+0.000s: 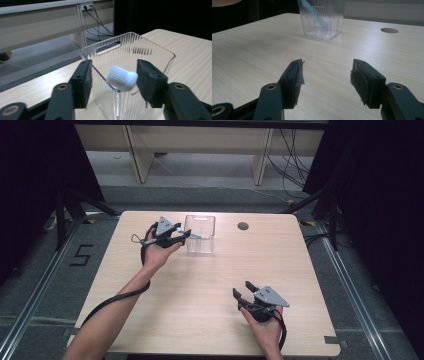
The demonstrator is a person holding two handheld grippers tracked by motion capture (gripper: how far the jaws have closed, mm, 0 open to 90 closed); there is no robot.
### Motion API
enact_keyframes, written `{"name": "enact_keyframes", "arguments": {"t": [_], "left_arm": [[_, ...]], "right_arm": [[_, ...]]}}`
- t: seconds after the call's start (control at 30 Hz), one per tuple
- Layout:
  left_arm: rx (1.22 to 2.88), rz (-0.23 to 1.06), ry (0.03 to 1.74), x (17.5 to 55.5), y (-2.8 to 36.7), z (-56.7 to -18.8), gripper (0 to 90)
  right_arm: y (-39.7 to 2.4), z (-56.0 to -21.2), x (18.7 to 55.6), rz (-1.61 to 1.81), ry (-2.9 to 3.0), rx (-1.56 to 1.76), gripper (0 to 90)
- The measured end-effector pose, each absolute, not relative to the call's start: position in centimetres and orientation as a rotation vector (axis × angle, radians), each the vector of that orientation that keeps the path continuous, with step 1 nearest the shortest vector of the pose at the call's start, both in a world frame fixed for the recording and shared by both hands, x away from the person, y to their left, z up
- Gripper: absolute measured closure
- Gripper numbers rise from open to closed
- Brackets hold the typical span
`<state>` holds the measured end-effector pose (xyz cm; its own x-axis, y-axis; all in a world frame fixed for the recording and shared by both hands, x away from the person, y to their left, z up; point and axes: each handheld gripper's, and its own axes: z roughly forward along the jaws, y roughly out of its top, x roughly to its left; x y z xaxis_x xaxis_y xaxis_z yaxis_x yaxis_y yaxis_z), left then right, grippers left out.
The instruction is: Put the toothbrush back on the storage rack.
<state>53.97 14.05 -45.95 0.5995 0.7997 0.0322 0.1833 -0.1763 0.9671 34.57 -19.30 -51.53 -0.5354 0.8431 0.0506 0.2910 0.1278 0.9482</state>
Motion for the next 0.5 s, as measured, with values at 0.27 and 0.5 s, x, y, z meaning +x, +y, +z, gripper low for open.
{"name": "enact_keyframes", "arguments": {"t": [0.27,0.5], "left_arm": [[1.678,0.676,0.834,53.3,14.5,-46.3,32.7],[1.694,0.664,0.828,52.6,14.7,-46.4,31.0]], "right_arm": [[-19.2,-51.5,34.5,1.435,1.877,1.121,42.8],[-19.1,-51.4,34.3,1.433,1.876,1.152,42.7]]}}
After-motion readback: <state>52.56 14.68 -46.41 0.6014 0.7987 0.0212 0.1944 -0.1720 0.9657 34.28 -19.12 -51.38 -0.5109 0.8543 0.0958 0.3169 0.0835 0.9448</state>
